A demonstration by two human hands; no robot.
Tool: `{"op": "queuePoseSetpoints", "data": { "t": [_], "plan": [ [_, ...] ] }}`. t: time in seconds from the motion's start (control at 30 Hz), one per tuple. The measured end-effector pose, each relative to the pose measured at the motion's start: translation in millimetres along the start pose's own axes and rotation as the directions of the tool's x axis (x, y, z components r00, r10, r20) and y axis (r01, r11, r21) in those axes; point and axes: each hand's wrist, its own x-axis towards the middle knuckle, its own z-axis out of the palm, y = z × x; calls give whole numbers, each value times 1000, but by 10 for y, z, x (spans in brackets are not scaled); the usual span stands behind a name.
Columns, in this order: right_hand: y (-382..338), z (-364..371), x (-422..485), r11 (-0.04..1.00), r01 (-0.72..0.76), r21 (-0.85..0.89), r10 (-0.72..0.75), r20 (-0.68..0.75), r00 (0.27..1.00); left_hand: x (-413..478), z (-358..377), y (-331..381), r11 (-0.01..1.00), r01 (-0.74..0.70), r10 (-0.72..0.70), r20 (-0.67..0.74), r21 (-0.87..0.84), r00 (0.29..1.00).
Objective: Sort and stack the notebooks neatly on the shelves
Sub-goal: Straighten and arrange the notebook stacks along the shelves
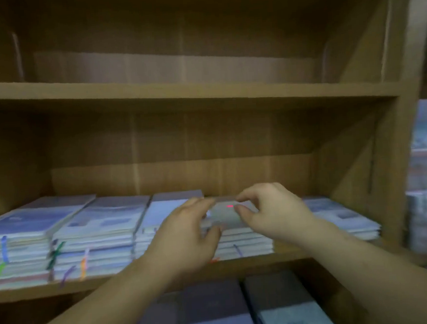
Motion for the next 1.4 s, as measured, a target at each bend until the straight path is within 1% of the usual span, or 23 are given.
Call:
{"op": "queuePoseSetpoints", "data": {
  "t": [0.07, 0.13, 0.17, 0.23, 0.33, 0.4, 0.47, 0.53, 0.6, 0.63, 0.67, 0.73, 0.8, 0.87, 0.9, 0.93, 1.0, 1.1, 1.17, 1.2, 1.27, 1.33, 1.4],
  "plan": [
    [519, -159, -163, 993, -121, -11, 120, -86, 989, 104, 309, 254, 997, 7, 0, 91, -79, 996],
    [948, -287, -293, 965, -264, -1, 262, -114, 958, 179, 578, 445, 995, -5, 23, 182, -95, 983],
    [1128, -319, -344, 947, -322, -3, 320, -95, 943, 217, 689, 513, 996, -20, 37, 193, -86, 981],
    [1413, -315, -423, 916, -400, -17, 400, -9, 916, 281, 883, 630, 996, -26, 39, 163, -84, 986],
    [1676, -222, -540, 888, -457, -47, 460, 97, 883, 328, 1135, 847, 975, 76, -44, 156, -207, 987],
    [1806, -167, -593, 877, -470, -104, 479, 110, 871, 337, 1279, 1035, 916, 236, -155, 254, -324, 955],
    [1910, -127, -638, 855, -501, -133, 515, 109, 850, 368, 1404, 1200, 789, 430, -277, 371, -438, 886],
    [2016, -68, -668, 855, -508, -102, 517, 95, 851, 428, 1552, 1298, 655, 531, -344, 415, -537, 843],
    [2108, 9, -697, 859, -509, -51, 512, 65, 857, 497, 1673, 1359, 461, 631, -385, 501, -624, 775],
    [2136, 38, -712, 858, -513, -16, 513, 43, 857, 521, 1722, 1379, 358, 685, -400, 558, -635, 727],
    [2163, 56, -728, 856, -516, 24, 516, 22, 856, 540, 1757, 1402, 280, 723, -412, 601, -632, 685],
    [2170, 58, -742, 851, -516, 101, 519, -8, 855, 575, 1834, 1401, 151, 748, -433, 637, -647, 638],
    [2153, 61, -716, 842, -520, 142, 528, -24, 849, 605, 1851, 1401, 10, 729, -445, 650, -684, 616],
    [2123, 90, -671, 822, -537, 188, 553, -43, 832, 632, 1824, 1432, -91, 704, -455, 659, -704, 599],
    [2096, 106, -649, 810, -545, 218, 566, -47, 823, 647, 1805, 1455, -125, 697, -455, 665, -706, 592],
    [2086, 130, -629, 800, -549, 242, 575, -52, 816, 661, 1799, 1470, -142, 695, -451, 671, -705, 588],
    [2101, 145, -613, 801, -543, 250, 575, -73, 815, 691, 1773, 1514, -124, 710, -455, 676, -693, 580],
    [2126, 81, -655, 789, -527, 317, 571, -62, 818, 751, 1763, 1530, -1, 781, -502, 676, -625, 540],
    [2117, 42, -742, 782, -511, 358, 559, -39, 828, 751, 1757, 1525, 63, 805, -528, 665, -590, 529],
    [2108, 34, -793, 786, -497, 368, 545, -31, 838, 730, 1752, 1517, 82, 808, -525, 664, -583, 532],
    [2087, -1, -886, 770, -473, 428, 530, -17, 848, 664, 1717, 1506, 119, 810, -467, 687, -575, 557],
    [2108, -58, -968, 708, -480, 519, 529, 61, 846, 612, 1681, 1507, 119, 799, -405, 706, -589, 581],
    [2131, -107, -998, 619, -520, 588, 527, 180, 831, 564, 1631, 1508, 74, 755, -402, 673, -652, 621]
  ]
}}
